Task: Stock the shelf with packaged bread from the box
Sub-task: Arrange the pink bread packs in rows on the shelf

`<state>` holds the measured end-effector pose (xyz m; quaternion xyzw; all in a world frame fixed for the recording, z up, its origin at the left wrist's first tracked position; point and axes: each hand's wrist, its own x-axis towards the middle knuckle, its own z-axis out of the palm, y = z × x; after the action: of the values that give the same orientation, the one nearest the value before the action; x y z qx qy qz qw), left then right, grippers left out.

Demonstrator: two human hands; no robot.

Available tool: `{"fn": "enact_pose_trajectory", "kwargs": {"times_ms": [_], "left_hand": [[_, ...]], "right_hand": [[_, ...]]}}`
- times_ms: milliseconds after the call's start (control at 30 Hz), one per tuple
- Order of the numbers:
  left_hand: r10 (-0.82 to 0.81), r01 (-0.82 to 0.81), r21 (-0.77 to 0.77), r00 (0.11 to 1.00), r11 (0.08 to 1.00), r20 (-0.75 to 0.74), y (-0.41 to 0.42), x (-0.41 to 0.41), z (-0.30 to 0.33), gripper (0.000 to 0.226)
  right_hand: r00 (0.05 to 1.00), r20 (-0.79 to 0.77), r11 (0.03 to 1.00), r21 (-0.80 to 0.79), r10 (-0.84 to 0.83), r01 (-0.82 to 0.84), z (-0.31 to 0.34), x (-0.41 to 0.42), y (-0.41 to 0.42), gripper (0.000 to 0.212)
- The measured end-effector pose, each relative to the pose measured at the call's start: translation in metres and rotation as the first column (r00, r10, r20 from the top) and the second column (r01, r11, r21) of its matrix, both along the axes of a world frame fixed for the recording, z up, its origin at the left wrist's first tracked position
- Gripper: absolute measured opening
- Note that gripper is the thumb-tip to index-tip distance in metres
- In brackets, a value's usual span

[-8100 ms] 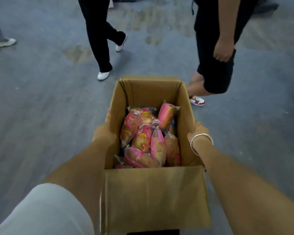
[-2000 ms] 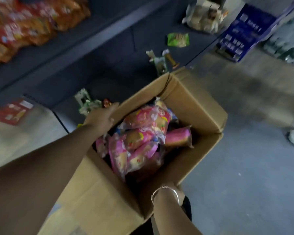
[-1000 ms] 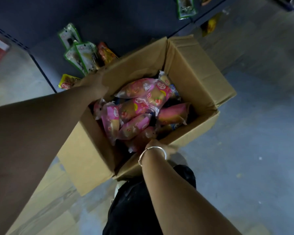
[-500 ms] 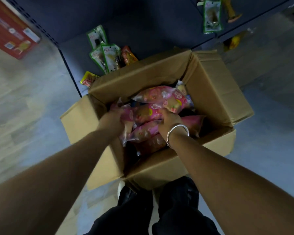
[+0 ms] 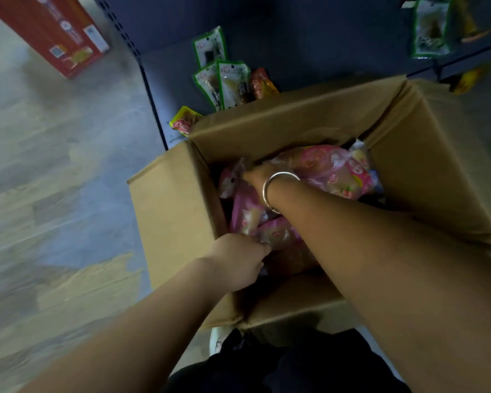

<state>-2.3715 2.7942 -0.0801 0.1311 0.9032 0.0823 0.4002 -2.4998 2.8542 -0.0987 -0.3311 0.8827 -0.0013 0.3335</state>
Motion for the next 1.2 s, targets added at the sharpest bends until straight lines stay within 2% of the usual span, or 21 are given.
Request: {"fn": "enact_pose_trajectory", "kwargs": {"times_ms": [33,100,233,367,433,500,633,700,767,833,900,967,1067,1133,1200], "left_hand": [[-0.007,0.007,0.012,1.000,1.000,-0.013,-0.001,0.003,0.004,0.035],[0.038,-0.037,0.042,0.999,0.998,-0.018,-0.002,0.009,0.018,0.033],[0.329,-0.324,0.089,0.944,0.942,-0.041,-0.008,0.016,0.081,0.034],[0.686,-0.682,0.123,0.728,0.721,0.015,-0.036,0.011,0.183,0.027],[0.784,-0.783,0.106,0.619,0.613,0.041,-0.053,0.003,0.240,0.025],[0.832,-0.830,0.097,0.554,0.549,0.033,-0.065,-0.007,0.300,0.023],[0.863,-0.857,0.158,0.503,0.490,0.050,-0.065,-0.040,0.427,0.020],[0.864,-0.853,0.183,0.502,0.488,0.035,-0.061,-0.056,0.497,0.011],[0.848,-0.823,0.261,0.530,0.505,0.028,-0.058,-0.069,0.564,0.015],[0.819,-0.765,0.328,0.572,0.554,-0.048,-0.052,-0.078,0.629,0.017],[0.840,-0.734,0.425,0.525,0.530,-0.139,-0.047,-0.085,0.686,0.019],[0.863,-0.681,0.539,0.458,0.495,-0.214,-0.044,-0.091,0.733,0.022],[0.866,-0.587,0.645,0.412,0.490,-0.282,-0.048,-0.096,0.784,0.014],[0.870,-0.547,0.681,0.374,0.486,-0.321,-0.056,-0.096,0.810,0.013],[0.864,-0.523,0.689,0.346,0.501,-0.366,-0.066,-0.095,0.829,0.014]], "right_hand": [[1.000,0.005,0.999,0.020,-0.026,0.026,0.004,0.000,0.004,0.046],[1.000,-0.017,0.998,0.056,0.011,-0.010,0.023,0.001,0.014,0.040],[1.000,-0.023,0.994,0.112,0.020,-0.017,0.109,-0.011,0.051,0.040],[0.998,0.018,0.996,0.062,-0.061,0.060,0.236,-0.029,0.086,0.039],[0.997,-0.017,0.996,0.039,-0.079,0.080,0.308,-0.035,0.099,0.040],[0.996,-0.047,0.997,0.025,-0.077,0.079,0.381,-0.042,0.110,0.040],[0.993,-0.118,0.999,0.028,-0.029,0.032,0.525,-0.055,0.127,0.035],[0.984,-0.180,0.999,0.030,-0.008,0.014,0.589,-0.061,0.135,0.038],[0.970,-0.244,1.000,0.016,0.010,-0.006,0.647,-0.067,0.139,0.039],[0.951,-0.310,0.999,-0.026,0.012,-0.021,0.701,-0.070,0.140,0.035],[0.926,-0.377,0.996,-0.087,-0.005,-0.030,0.749,-0.072,0.136,0.033],[0.903,-0.429,0.988,-0.151,-0.032,-0.037,0.788,-0.073,0.130,0.035],[0.877,-0.476,0.968,-0.245,-0.068,-0.057,0.834,-0.077,0.117,0.031],[0.855,-0.512,0.954,-0.289,-0.085,-0.078,0.858,-0.079,0.104,0.030],[0.830,-0.551,0.945,-0.309,-0.089,-0.104,0.878,-0.080,0.089,0.039]]}}
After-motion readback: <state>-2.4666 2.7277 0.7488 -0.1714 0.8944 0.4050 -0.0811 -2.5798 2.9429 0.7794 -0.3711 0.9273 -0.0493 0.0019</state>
